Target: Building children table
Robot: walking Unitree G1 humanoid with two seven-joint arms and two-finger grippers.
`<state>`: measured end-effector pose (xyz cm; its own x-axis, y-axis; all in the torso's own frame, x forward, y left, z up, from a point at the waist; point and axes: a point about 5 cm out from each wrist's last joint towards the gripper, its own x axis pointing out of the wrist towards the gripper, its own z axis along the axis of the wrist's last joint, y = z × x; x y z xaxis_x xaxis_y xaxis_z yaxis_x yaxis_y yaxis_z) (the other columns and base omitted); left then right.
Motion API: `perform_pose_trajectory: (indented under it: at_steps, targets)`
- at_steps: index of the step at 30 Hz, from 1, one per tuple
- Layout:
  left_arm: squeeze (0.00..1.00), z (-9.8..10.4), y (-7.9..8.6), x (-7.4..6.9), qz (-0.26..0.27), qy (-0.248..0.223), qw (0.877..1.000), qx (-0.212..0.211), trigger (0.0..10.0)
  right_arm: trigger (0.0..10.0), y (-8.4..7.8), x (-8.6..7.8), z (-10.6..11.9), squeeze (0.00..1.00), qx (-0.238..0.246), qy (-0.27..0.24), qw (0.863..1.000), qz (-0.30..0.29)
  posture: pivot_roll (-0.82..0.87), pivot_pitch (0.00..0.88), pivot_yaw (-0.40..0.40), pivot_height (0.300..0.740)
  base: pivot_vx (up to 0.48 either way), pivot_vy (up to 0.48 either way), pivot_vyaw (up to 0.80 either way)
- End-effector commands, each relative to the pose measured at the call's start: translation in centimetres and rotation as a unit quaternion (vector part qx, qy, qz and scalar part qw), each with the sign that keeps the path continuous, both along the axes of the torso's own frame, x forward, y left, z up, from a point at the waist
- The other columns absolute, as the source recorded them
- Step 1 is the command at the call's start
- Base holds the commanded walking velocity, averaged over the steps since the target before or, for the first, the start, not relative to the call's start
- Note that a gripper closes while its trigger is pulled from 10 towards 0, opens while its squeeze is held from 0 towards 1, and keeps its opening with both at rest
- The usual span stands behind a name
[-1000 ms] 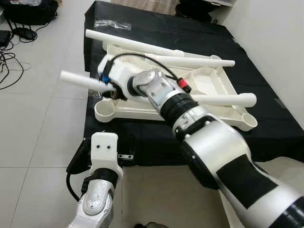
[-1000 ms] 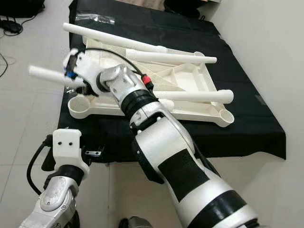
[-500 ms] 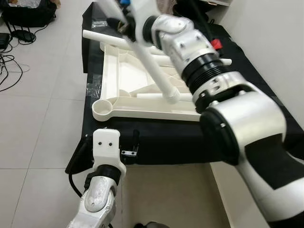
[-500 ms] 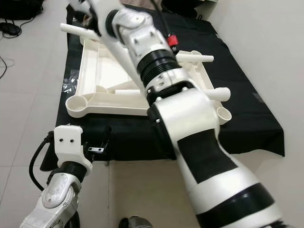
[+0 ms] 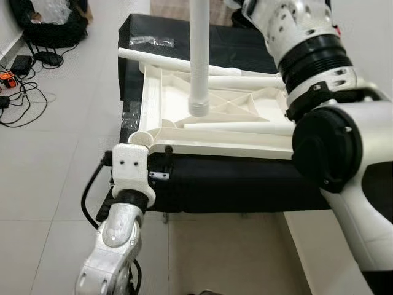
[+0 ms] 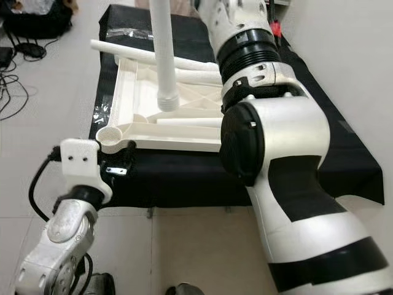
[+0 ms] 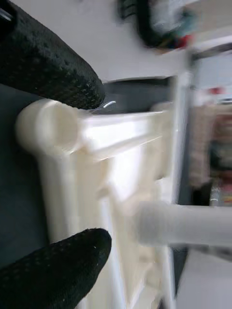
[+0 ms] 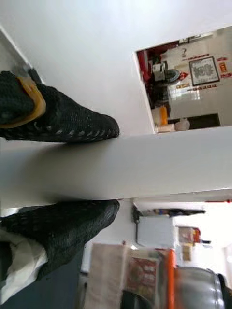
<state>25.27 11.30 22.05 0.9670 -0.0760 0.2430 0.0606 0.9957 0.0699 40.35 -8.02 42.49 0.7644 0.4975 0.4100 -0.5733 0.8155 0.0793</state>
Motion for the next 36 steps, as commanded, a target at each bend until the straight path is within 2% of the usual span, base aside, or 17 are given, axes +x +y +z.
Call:
perform_pose_trajectory:
  at_steps: [1,2,3,6,7,8,10,12,16,17,18,21,26,27,30,32,36]
  targets:
    - [0.0,0.9,0.5,0.5,0.003,-0.014,1.0,0.026,10.0,0.0,-0.7,0.0,-0.3,0.0,0.031,-0.019,0.999,0.007,0.0,0.026,-0.129,0.74,0.0,0.0,0.0]
    - [0.0,0.9,0.5,0.5,0.003,-0.014,1.0,0.026,10.0,0.0,-0.7,0.0,-0.3,0.0,0.031,-0.019,0.999,0.007,0.0,0.026,-0.129,0.74,0.0,0.0,0.0]
    - [0.0,1.6,0.8,1.0,0.007,-0.026,0.998,0.05,10.0,0.0,-1.0,0.0,-0.9,0.0,0.044,-0.017,0.999,0.007,0.0,0.023,-0.115,0.74,0.0,0.0,0.0]
    - [0.0,2.2,1.2,1.5,0.01,-0.033,0.998,0.06,10.0,0.0,-1.3,0.0,-1.2,0.0,0.056,-0.026,0.998,0.005,0.0,0.021,-0.115,0.74,0.0,0.0,0.0]
    - [0.0,2.9,1.6,2.0,0.013,-0.038,0.996,0.075,10.0,0.0,-1.7,0.0,-1.4,0.0,0.09,-0.02,0.996,0.009,0.0,0.017,-0.107,0.74,0.0,0.0,0.0]
    - [0.0,2.9,1.6,2.0,0.013,-0.038,0.996,0.075,10.0,0.0,-1.7,0.0,-1.4,0.0,0.09,-0.02,0.996,0.009,0.0,0.017,-0.107,0.74,0.0,0.0,0.0]
    - [0.0,4.1,2.6,3.2,0.016,-0.041,0.995,0.089,10.0,0.0,-2.6,-0.5,-2.0,0.0,0.132,-0.031,0.991,0.006,0.0,0.008,-0.091,0.74,0.0,0.0,0.0]
    - [0.0,4.4,3.4,4.2,0.014,-0.027,0.997,0.076,10.0,0.0,-2.8,-1.1,-2.1,0.0,0.161,-0.04,0.986,0.013,0.0,0.004,-0.084,0.74,0.0,0.0,0.0]
    - [0.0,4.5,3.7,4.6,0.011,-0.023,0.997,0.073,10.0,0.0,-2.8,-1.4,-2.1,0.0,0.168,-0.042,0.985,0.016,0.0,0.0,-0.079,0.74,0.0,0.0,0.0]
    - [0.15,4.5,3.6,4.8,0.006,-0.021,0.997,0.075,10.0,0.0,-2.7,-1.7,-2.1,0.0,0.17,-0.043,0.984,0.019,0.0,0.0,-0.077,0.74,0.0,0.0,0.0]
    - [1.0,4.2,3.3,5.2,-0.011,-0.015,0.995,0.099,10.0,0.0,-2.2,-2.1,-2.2,0.0,0.167,-0.048,0.984,0.024,0.0,0.0,-0.068,0.74,0.0,0.0,0.0]
    - [1.0,3.3,2.4,5.6,-0.043,0.011,0.991,0.122,10.0,0.0,-1.4,-2.8,-2.3,0.0,0.163,-0.05,0.985,0.034,0.0,0.0,-0.066,0.74,0.0,0.0,0.0]
    - [1.0,2.5,1.6,5.9,-0.08,0.035,0.988,0.125,10.0,0.0,-0.7,-3.4,-2.6,0.0,0.163,-0.045,0.985,0.045,0.0,0.0,-0.065,0.74,0.0,0.0,0.0]
    - [0.0,2.1,1.2,6.0,-0.096,0.045,0.986,0.13,10.0,0.0,-0.2,-3.7,-2.8,0.0,0.159,-0.045,0.985,0.05,0.0,0.0,-0.063,0.74,0.0,0.0,0.0]
    - [0.0,2.1,1.1,6.4,-0.098,0.046,0.984,0.142,10.0,0.0,0.6,-4.2,-3.4,0.0,0.154,-0.039,0.985,0.065,0.0,0.0,-0.061,0.74,0.0,0.0,0.0]
    - [0.0,2.1,1.6,7.0,-0.085,0.052,0.984,0.15,10.0,0.0,1.3,-4.6,-3.9,0.0,0.146,-0.033,0.986,0.075,0.0,0.0,-0.062,0.74,0.0,0.0,0.0]
    - [0.0,2.0,2.3,7.4,-0.074,0.056,0.983,0.158,10.0,0.0,1.6,-5.0,-4.0,0.0,0.144,-0.03,0.986,0.082,0.0,0.0,-0.059,0.74,0.0,0.0,0.0]
